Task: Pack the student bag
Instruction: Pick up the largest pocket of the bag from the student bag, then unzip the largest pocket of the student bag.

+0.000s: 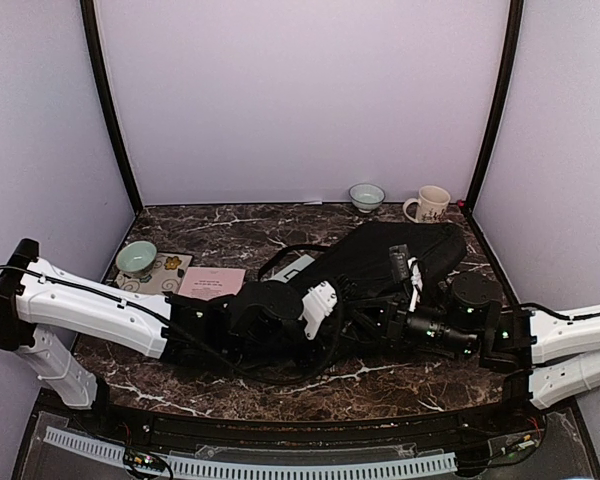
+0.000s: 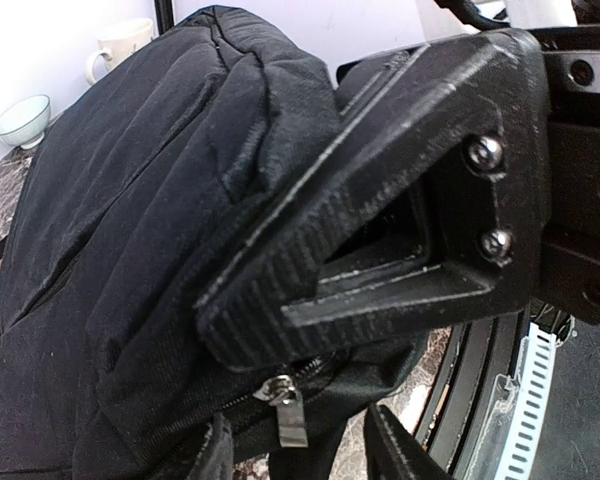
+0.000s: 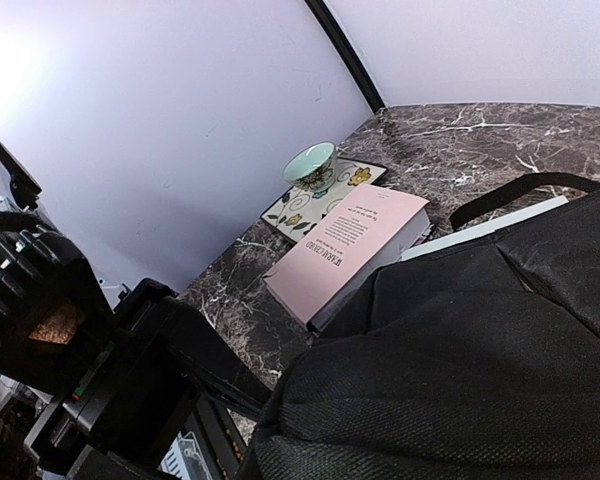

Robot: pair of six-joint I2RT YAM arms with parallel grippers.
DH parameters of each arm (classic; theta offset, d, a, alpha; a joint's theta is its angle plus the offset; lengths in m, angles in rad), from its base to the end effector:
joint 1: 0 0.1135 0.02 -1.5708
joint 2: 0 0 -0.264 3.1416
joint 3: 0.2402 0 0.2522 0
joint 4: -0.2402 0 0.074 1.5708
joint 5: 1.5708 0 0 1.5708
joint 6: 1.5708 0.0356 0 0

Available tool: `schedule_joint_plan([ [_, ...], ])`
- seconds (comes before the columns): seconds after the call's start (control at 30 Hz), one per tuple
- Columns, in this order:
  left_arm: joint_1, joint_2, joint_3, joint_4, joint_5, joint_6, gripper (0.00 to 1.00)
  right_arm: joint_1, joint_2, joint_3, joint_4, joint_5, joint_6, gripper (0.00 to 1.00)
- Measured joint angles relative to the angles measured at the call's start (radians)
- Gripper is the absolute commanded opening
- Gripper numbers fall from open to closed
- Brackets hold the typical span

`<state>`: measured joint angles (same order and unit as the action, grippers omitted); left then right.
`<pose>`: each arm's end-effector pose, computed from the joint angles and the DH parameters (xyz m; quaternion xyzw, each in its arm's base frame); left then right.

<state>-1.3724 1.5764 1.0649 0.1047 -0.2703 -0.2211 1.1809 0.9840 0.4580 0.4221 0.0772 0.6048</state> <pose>0.0810 -0.3549 0.2671 0.3885 0.7347 -0.3108 0.4612 0.0879 0.2068 0.2509 -0.1861 0.7191 0.5030 0.4419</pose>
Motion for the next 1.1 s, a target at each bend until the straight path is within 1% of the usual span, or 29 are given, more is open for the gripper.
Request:
schedule_joint_plan([
  [0.07, 0.0, 0.006, 0.0, 0.007, -0.008, -0.002, 0.36, 0.004, -0.001, 0.0, -0.004, 0.008, 0.0, 0.0],
  [0.13, 0.0, 0.012, 0.002, 0.014, -0.016, -0.004, 0.27, 0.006, -0.002, 0.0, -0.005, 0.014, 0.0, 0.0],
  [0.23, -0.002, 0.025, 0.013, 0.021, -0.031, -0.011, 0.09, 0.01, -0.005, 0.0, -0.005, 0.025, 0.0, 0.0],
  [0.3, -0.002, 0.028, 0.015, 0.029, -0.034, -0.012, 0.01, 0.012, -0.007, 0.0, -0.005, 0.03, 0.0, 0.0],
  [0.57, -0.002, 0.028, 0.015, 0.027, -0.037, -0.022, 0.0, 0.018, -0.01, 0.0, -0.013, 0.045, -0.001, 0.0],
  [0.7, -0.002, 0.009, -0.001, 0.027, -0.038, -0.028, 0.0, 0.019, -0.038, -0.006, -0.027, 0.06, 0.0, 0.0],
  [0.93, 0.005, -0.119, -0.117, 0.019, -0.067, -0.031, 0.0, 0.026, -0.197, -0.058, -0.058, 0.063, 0.003, 0.0],
  [1.1, 0.031, -0.156, -0.159, 0.013, -0.083, -0.038, 0.0, 0.026, -0.277, -0.089, -0.08, 0.066, 0.01, 0.0],
])
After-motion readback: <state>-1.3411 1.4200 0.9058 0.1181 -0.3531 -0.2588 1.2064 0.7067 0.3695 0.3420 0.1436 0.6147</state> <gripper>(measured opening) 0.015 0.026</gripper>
